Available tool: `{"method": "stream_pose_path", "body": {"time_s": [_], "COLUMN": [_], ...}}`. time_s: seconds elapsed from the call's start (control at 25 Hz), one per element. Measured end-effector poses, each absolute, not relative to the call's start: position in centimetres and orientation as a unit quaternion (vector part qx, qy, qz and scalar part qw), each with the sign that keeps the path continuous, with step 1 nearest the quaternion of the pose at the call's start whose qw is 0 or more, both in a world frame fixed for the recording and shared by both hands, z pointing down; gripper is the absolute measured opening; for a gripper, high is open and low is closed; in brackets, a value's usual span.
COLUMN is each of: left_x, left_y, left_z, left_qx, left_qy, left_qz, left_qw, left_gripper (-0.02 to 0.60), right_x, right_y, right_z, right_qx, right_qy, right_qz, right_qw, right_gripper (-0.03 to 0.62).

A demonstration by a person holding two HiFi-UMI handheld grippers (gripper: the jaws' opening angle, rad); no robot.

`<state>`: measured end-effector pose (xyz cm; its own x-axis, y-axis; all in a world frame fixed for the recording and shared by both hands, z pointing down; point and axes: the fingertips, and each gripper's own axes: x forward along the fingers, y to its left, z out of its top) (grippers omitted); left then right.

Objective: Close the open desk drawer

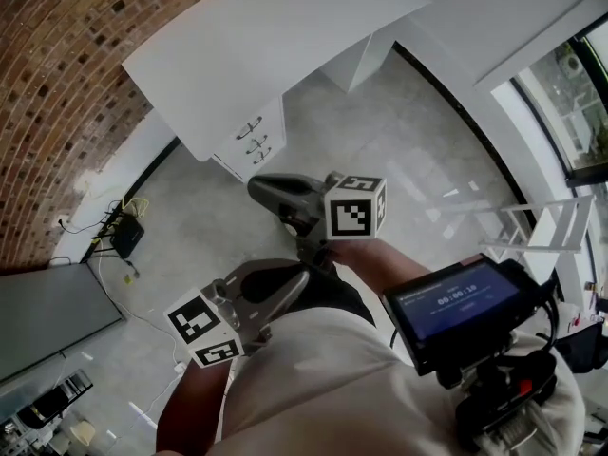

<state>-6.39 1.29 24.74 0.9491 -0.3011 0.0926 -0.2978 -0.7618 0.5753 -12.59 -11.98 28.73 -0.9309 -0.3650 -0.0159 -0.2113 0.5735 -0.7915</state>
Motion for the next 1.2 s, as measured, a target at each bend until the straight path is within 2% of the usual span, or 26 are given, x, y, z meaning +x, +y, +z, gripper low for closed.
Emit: {"method": "stream_pose_path", "body": {"time_s": [0.88,1.2], "left_x": [-9.4,-10.7], "left_y": [1.7,5.1], "left_z": [24.6,23.6], "left_qx": [0.938,0.941], "left_qy": [-0.182,-0.186], "left_qz": [-0.011,-0.015], "left_qw": [0.297,0.282], "left_gripper": [0.006,0.006], "right_x": [-14.7,-15.7], "right_y": [-9.8,-6.1], "right_z": [26.5,24.8], "right_qx": [-0.138,-0.132], "right_qy": [0.904,0.913], "right_qz": [-0.4,-0.381], "right_qw": [0.059,0.056], "right_gripper": [0.012,0.008]}}
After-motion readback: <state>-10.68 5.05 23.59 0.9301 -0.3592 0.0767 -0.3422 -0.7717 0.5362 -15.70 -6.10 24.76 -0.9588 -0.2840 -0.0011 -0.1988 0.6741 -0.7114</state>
